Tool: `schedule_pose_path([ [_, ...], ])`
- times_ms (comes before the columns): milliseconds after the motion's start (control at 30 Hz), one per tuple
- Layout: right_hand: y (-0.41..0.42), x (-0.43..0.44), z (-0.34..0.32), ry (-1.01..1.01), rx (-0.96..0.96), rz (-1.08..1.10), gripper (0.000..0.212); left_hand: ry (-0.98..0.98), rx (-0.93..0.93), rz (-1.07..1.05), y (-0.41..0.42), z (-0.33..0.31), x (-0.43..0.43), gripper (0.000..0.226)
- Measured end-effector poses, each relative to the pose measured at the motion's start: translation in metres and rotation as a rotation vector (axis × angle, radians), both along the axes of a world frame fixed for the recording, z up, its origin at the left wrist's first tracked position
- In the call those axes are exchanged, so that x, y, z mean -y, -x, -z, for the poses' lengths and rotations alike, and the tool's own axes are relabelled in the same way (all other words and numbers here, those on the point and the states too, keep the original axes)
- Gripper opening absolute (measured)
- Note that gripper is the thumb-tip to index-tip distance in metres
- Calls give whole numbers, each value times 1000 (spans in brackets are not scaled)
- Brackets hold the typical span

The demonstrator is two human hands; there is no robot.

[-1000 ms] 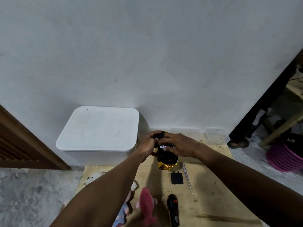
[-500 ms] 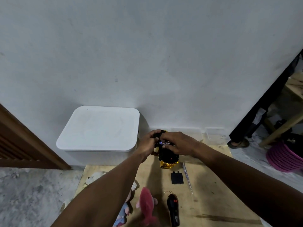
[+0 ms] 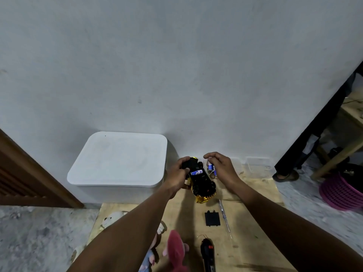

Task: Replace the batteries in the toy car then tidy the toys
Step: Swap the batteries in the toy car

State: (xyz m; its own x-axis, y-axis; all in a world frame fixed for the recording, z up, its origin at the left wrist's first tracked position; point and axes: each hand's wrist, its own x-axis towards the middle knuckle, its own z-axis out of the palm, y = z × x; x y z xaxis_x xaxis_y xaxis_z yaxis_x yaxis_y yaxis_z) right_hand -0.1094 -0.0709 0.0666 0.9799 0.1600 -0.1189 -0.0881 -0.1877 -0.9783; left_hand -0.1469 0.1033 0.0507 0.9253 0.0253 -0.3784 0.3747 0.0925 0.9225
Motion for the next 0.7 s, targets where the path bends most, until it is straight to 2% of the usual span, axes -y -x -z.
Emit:
schedule_pose_path([
  [167,-3,-5,-3,-218,-303,111,17,-8,14,-8,1,2,3,45],
  [233,-3,-7,-4,-194,-337,146,27,-2,20,-23,1,3,3,45],
  [367,-1,-11,0,177,-153,129,41,8,50,-52,1,6,5,40],
  [500,1,-12,9,534,94,70,20,22,64,-61,-2,7,7,41],
  [567,3,-13,10,613,99,44,15,20,65,-43,-3,7,7,42],
  [700,6,-12,10,671,113,27,21,28,57,-38,-3,9,7,43],
])
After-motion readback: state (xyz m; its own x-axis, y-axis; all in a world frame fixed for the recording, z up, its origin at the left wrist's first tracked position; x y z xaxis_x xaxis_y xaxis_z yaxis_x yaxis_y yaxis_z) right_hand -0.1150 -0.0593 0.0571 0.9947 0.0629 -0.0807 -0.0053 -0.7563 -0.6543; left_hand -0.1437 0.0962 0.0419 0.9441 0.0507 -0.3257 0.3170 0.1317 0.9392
